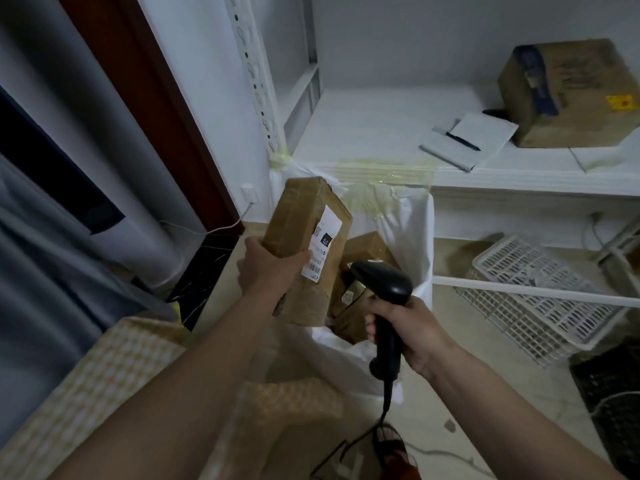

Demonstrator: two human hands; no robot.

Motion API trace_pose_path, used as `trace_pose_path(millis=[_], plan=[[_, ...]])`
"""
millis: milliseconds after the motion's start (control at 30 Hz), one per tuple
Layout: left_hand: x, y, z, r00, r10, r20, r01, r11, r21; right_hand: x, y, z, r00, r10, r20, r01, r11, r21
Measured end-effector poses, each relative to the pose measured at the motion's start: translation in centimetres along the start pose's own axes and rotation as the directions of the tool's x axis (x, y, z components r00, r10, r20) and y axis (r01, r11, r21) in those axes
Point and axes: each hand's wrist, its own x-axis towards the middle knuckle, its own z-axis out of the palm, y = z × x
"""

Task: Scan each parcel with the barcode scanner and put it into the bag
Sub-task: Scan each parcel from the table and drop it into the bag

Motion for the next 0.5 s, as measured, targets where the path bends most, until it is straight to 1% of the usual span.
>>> trace_pose_path(millis=[67,200,367,500], plan=[[1.5,2.7,2.6,0.999,0.007,-0.032,-0.005,0.998,0.069,2.5,-1.9,-1.7,1.0,0.011,-0.013,-0.011,1.0,0.008],[3.9,6.6,8.3,0.993,0.091,-0.074,-0.066,0.955,0.29,7.1,-5.0,-5.2,0.997,0.039,-0.065,-0.039,0.999,0.003],[6.0,7.1,14.7,0.999,0.036,0.005,-0.035,0.918,0.394,11.3,-6.5,-8.4,0.997,0.052,-0.059,-0.054,0.998,-0.034],[7.5,6.9,17.9,0.997,0.078,0.007,-0.07,0.844,0.532,13.6,-6.5,-9.8,0.997,0.065,-0.046,-0.068,0.995,-0.068]])
